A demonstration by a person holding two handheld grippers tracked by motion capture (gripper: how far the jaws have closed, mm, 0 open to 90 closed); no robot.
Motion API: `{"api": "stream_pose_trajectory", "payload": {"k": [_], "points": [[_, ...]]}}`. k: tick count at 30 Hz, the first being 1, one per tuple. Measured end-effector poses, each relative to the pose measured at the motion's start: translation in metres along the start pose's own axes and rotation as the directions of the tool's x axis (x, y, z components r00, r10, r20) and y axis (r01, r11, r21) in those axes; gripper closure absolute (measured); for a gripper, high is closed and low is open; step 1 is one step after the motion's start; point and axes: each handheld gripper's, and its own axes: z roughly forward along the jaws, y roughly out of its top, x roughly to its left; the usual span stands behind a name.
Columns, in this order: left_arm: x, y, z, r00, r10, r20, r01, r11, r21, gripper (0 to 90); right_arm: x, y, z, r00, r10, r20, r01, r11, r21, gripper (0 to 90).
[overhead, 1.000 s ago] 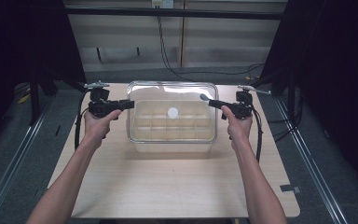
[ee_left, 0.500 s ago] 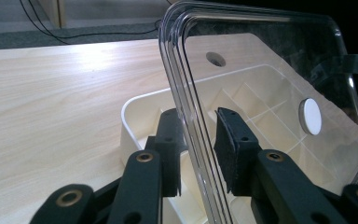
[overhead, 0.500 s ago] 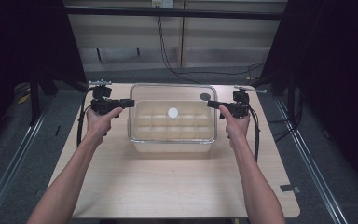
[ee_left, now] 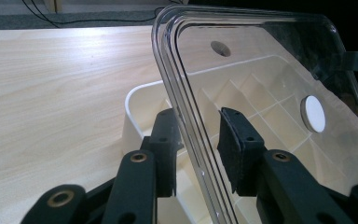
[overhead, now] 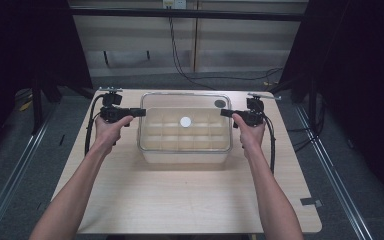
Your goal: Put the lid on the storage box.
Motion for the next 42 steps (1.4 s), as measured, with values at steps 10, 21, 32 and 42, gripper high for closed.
{"api": "stream_pose_trajectory", "payload": {"k": [10, 21, 32, 42], "points": [[0.005, -0.004, 0.009, 0.9994, -0.034, 0.0, 0.034, 0.9993, 0.016, 65.7, -0.003, -0.002, 0.01, 0.9992, 0.025, 0.03, -0.026, 0.999, 0.037, 56.2], [0.014, -0.01, 0.021, 0.9979, -0.064, 0.013, 0.063, 0.9967, 0.052, 63.1, -0.008, -0.005, 0.021, 0.9971, 0.018, 0.074, -0.023, 0.997, 0.071, 53.2], [0.018, -0.013, 0.028, 0.9954, -0.09, 0.031, 0.088, 0.9932, 0.076, 61.8, -0.007, -0.007, 0.027, 0.99, -0.012, 0.14, -0.001, 0.996, 0.087, 50.2], [0.024, -0.018, 0.034, 0.9899, -0.137, 0.036, 0.134, 0.9879, 0.078, 59.8, -0.007, -0.011, 0.034, 0.9864, -0.022, 0.163, 0.007, 0.996, 0.092, 49.2]]}}
